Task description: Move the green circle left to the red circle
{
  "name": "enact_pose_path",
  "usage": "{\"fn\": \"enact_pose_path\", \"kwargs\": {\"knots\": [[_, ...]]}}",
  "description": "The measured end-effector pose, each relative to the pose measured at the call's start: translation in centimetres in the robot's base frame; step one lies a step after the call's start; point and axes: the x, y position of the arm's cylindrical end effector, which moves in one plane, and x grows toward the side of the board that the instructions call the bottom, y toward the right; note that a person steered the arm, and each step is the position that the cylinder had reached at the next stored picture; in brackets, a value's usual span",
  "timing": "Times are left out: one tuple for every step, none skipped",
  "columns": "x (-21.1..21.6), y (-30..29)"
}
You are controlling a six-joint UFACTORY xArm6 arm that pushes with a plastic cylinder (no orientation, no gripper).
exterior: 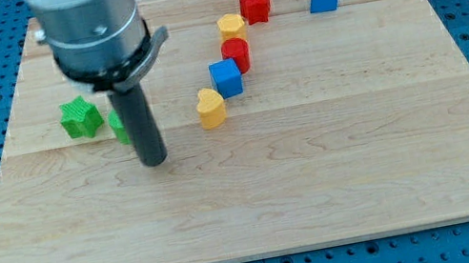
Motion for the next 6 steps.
{"fn": "enact_pose_path", "kwargs": {"knots": [[-2.0, -5.8], [-5.6, 1.2], [-9.8, 6.3], [-8.4, 0.9], [-12.1, -0.2], [-14.3, 6.2]]}}
